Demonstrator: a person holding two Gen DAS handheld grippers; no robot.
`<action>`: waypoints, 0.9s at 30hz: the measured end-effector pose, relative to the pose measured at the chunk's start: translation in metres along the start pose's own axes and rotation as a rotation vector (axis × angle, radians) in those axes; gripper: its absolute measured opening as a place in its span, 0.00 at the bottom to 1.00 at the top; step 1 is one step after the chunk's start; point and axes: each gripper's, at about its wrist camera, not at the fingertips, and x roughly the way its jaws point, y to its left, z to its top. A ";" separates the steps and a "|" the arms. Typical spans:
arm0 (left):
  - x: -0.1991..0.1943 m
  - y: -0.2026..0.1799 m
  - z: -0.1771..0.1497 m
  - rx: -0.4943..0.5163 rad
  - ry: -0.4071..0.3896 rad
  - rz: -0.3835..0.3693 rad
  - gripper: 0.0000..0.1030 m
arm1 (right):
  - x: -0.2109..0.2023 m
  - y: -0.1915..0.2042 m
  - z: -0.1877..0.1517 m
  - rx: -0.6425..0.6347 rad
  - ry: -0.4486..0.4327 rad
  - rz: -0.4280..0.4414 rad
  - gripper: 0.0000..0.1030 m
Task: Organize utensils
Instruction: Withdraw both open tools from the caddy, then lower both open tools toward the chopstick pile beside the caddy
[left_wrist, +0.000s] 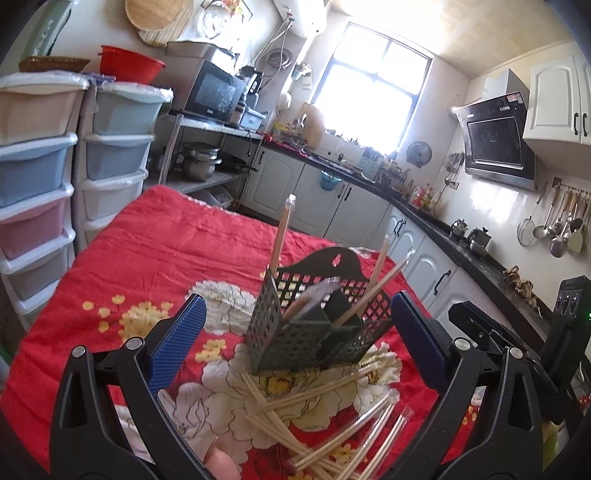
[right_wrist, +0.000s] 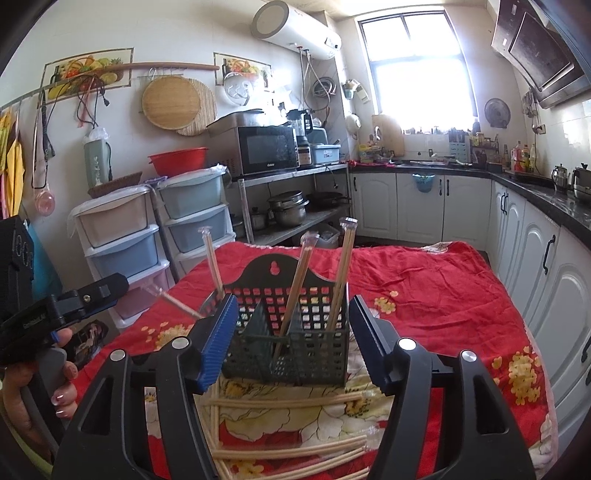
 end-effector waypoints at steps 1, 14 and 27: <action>0.001 0.002 -0.003 -0.004 0.009 0.000 0.90 | 0.000 0.001 -0.002 -0.001 0.005 0.002 0.59; 0.007 0.013 -0.022 -0.020 0.066 0.019 0.90 | -0.001 0.007 -0.021 0.003 0.065 0.022 0.61; 0.016 0.023 -0.043 -0.040 0.137 0.026 0.90 | 0.001 0.003 -0.042 0.007 0.141 0.020 0.62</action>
